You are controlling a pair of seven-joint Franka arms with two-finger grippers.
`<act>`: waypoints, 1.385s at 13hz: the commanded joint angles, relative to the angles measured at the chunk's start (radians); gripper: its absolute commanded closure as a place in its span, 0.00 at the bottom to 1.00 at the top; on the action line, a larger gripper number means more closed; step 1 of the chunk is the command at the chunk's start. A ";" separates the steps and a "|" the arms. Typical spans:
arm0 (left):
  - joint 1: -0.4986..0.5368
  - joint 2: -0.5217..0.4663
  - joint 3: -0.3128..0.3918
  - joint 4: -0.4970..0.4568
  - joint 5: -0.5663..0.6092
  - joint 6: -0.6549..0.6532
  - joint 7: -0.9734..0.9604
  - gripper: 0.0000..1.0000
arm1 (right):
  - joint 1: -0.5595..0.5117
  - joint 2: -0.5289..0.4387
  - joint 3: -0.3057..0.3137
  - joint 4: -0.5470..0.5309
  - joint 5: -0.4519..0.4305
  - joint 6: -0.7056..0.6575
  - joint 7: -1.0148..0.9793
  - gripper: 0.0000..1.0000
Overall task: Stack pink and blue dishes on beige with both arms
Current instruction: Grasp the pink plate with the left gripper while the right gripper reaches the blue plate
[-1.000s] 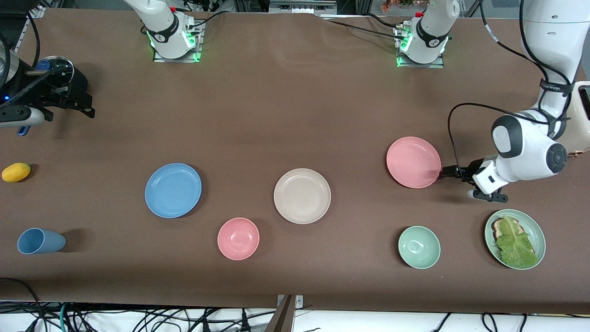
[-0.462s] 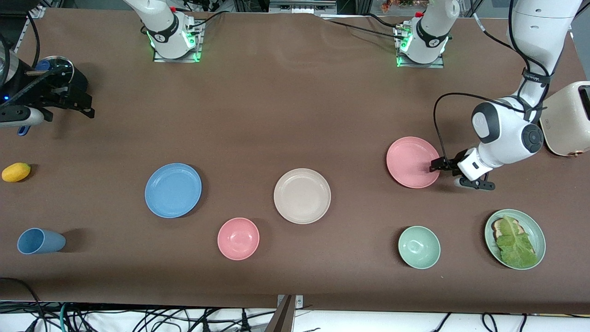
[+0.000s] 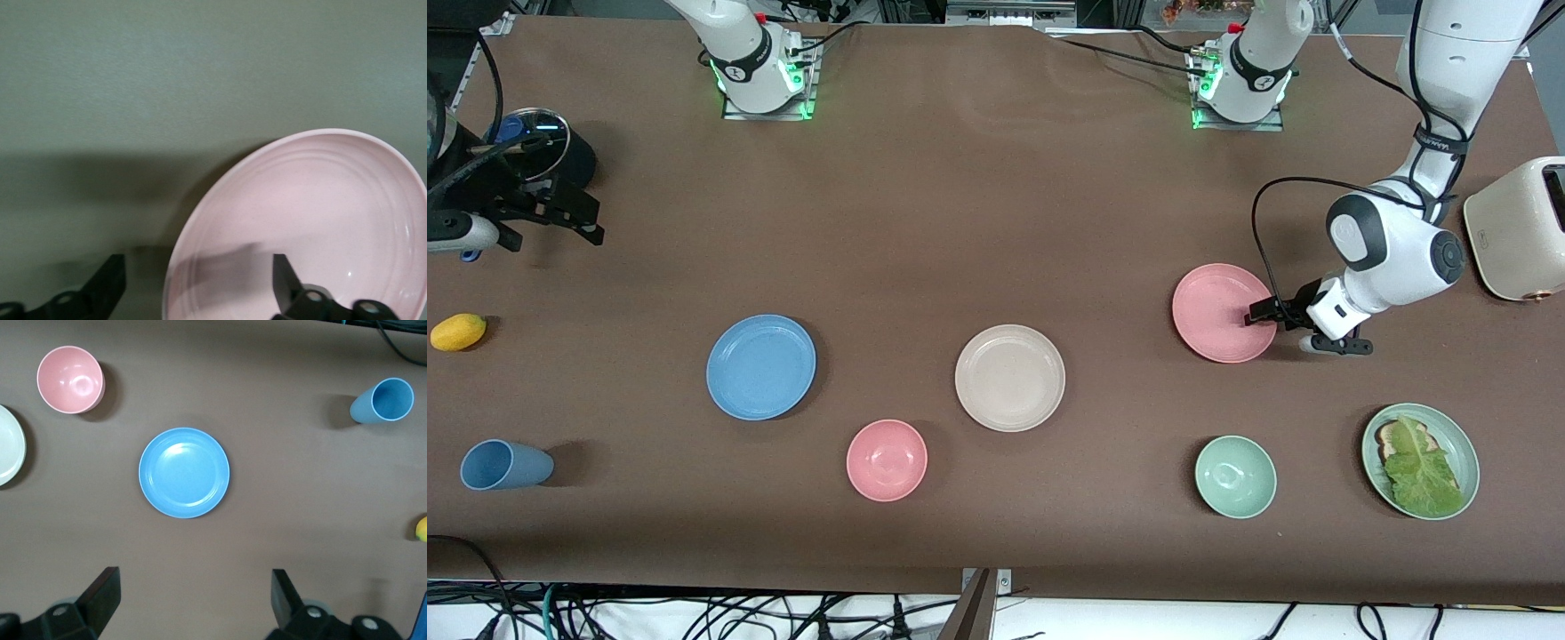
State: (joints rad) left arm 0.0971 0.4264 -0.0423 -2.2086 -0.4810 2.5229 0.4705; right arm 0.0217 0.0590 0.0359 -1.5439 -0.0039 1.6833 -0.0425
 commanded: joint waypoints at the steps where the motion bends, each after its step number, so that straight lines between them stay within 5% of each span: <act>1: -0.013 -0.017 0.005 -0.020 -0.036 0.010 0.059 0.85 | -0.009 0.027 0.004 0.027 -0.010 0.047 0.009 0.00; 2: -0.011 -0.015 0.005 -0.020 -0.037 0.007 0.059 1.00 | -0.008 0.060 0.005 0.027 -0.011 0.077 0.007 0.00; 8: -0.008 -0.011 0.007 -0.008 -0.038 -0.025 0.088 1.00 | -0.008 0.245 0.005 0.028 -0.016 0.185 0.006 0.00; 13: -0.025 -0.023 0.002 0.121 -0.085 -0.266 -0.007 1.00 | -0.008 0.405 0.005 0.025 -0.015 0.314 0.007 0.00; 18: -0.115 -0.009 -0.082 0.200 -0.278 -0.259 -0.099 1.00 | -0.012 0.475 0.005 -0.057 -0.005 0.397 -0.004 0.00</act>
State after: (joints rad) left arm 0.0222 0.4070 -0.1048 -2.0525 -0.6959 2.2691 0.4229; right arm 0.0174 0.5477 0.0345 -1.5509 -0.0043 2.0507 -0.0428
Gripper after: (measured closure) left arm 0.938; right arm 0.000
